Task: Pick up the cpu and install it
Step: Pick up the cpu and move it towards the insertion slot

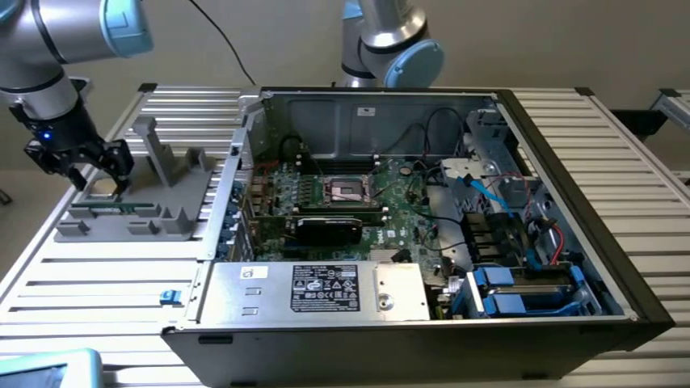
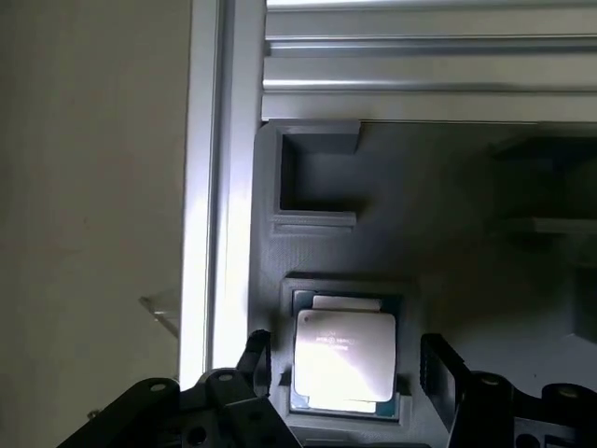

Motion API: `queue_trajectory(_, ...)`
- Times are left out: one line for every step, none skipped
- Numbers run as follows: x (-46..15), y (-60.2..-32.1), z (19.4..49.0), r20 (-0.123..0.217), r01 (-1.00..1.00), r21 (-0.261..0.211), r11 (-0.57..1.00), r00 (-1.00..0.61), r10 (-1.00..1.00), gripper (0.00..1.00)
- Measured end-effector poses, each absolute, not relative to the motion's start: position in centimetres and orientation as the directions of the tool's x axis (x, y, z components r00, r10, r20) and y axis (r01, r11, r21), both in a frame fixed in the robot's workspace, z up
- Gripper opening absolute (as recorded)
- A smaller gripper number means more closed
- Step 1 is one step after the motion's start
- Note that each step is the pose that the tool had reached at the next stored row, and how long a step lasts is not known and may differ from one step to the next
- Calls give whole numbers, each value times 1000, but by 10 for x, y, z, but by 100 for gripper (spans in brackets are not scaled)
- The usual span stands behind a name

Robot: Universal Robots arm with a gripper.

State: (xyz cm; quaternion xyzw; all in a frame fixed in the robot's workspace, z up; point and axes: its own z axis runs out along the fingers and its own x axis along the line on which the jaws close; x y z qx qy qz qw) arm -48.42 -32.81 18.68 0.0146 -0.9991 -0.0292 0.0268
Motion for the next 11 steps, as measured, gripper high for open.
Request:
queue_trajectory(-484, -328, 187, 53, -27, 59, 998, -998, -31, 75)
queue_trajectory(-484, -328, 187, 54, -27, 59, 998, -998, -31, 75)
queue_trajectory(-484, -328, 186, 54, -27, 59, 998, -998, -30, 75)
queue_trajectory(-484, -328, 186, 54, -27, 59, 998, -998, -30, 75)
queue_trajectory(-484, -328, 186, 54, -27, 59, 998, -998, -30, 75)
queue_trajectory(-484, -328, 185, 54, -27, 59, 998, -998, -30, 75)
queue_trajectory(-484, -328, 185, 54, -27, 59, 998, -998, -30, 75)
queue_trajectory(-484, -328, 184, 55, -27, 59, 998, -998, -30, 75)
queue_trajectory(-484, -328, 184, 56, -27, 59, 998, -998, -30, 75)
queue_trajectory(-484, -328, 184, 57, -26, 59, 998, -998, -29, 75)
queue_trajectory(-484, -327, 184, 57, -24, 59, 998, -998, -27, 75)
